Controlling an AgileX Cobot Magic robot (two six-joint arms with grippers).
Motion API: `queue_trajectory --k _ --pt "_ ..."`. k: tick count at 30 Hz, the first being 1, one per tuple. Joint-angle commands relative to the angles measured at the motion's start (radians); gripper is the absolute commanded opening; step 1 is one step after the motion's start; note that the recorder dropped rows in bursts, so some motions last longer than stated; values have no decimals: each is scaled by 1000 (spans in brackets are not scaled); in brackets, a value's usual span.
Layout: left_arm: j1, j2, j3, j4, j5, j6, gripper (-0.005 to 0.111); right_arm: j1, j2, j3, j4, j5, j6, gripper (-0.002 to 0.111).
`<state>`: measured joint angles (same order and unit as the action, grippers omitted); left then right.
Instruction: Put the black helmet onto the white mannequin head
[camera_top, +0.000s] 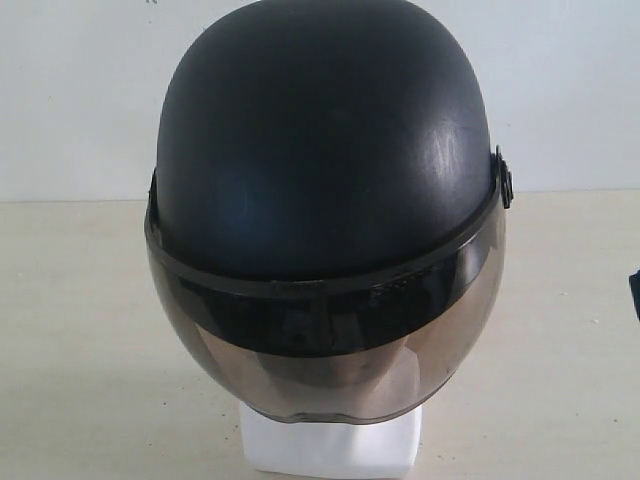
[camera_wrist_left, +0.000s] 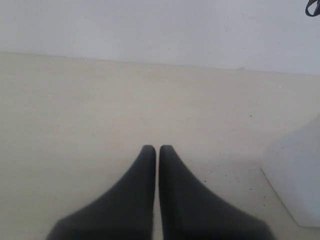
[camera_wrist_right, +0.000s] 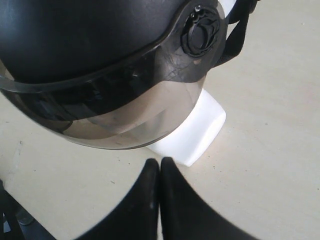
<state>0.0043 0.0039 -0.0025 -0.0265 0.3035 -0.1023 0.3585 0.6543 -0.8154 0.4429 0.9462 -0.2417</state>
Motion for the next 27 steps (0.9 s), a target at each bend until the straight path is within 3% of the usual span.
queue_trajectory --k 1,14,19,27 --pt "-6 -4 2 2 1 5 4 0 -4 5 -3 1 -3 0" --pt "-6 -4 2 2 3 5 4 0 -11 5 5 -1 5 0" --pt "-6 -4 2 2 3 5 4 -82 -139 89 35 -227 -9 0" --pt "-6 -4 2 2 3 5 4 -268 -509 465 67 -641 -9 0"
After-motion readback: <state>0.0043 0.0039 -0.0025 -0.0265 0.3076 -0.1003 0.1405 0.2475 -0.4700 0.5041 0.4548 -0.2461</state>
